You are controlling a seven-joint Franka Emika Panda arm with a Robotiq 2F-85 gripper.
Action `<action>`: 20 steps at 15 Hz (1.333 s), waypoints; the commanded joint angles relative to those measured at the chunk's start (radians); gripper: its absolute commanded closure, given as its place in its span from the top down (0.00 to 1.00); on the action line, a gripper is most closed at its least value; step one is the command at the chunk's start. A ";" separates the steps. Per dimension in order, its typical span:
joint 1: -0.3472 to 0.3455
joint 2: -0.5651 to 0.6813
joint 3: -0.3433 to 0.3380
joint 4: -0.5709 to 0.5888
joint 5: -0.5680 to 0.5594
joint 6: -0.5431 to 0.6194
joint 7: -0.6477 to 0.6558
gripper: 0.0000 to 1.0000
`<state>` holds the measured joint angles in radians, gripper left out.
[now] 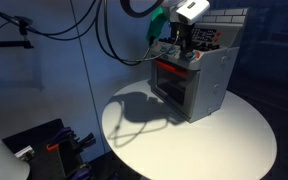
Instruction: Turn the knob on the right side of the stove to the right
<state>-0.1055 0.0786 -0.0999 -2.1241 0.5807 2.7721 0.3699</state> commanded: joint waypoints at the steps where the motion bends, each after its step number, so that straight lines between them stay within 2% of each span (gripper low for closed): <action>1: -0.003 -0.035 0.001 -0.003 0.013 -0.003 0.020 0.08; 3: -0.003 -0.035 0.000 -0.004 0.008 -0.007 0.020 0.12; 4: -0.004 -0.038 -0.001 -0.005 0.002 -0.014 0.019 0.28; 5: -0.004 -0.041 -0.002 -0.008 -0.003 -0.021 0.019 0.39; 7: -0.005 -0.058 -0.004 -0.016 -0.012 -0.035 0.016 0.53; 12: -0.009 -0.125 -0.015 -0.042 -0.058 -0.132 0.008 0.94; 14: -0.011 -0.150 -0.021 -0.050 -0.084 -0.184 0.009 1.00; 20: -0.031 -0.216 -0.031 -0.058 -0.235 -0.367 0.027 1.00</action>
<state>-0.1217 -0.0861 -0.1280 -2.1676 0.4182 2.4985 0.3715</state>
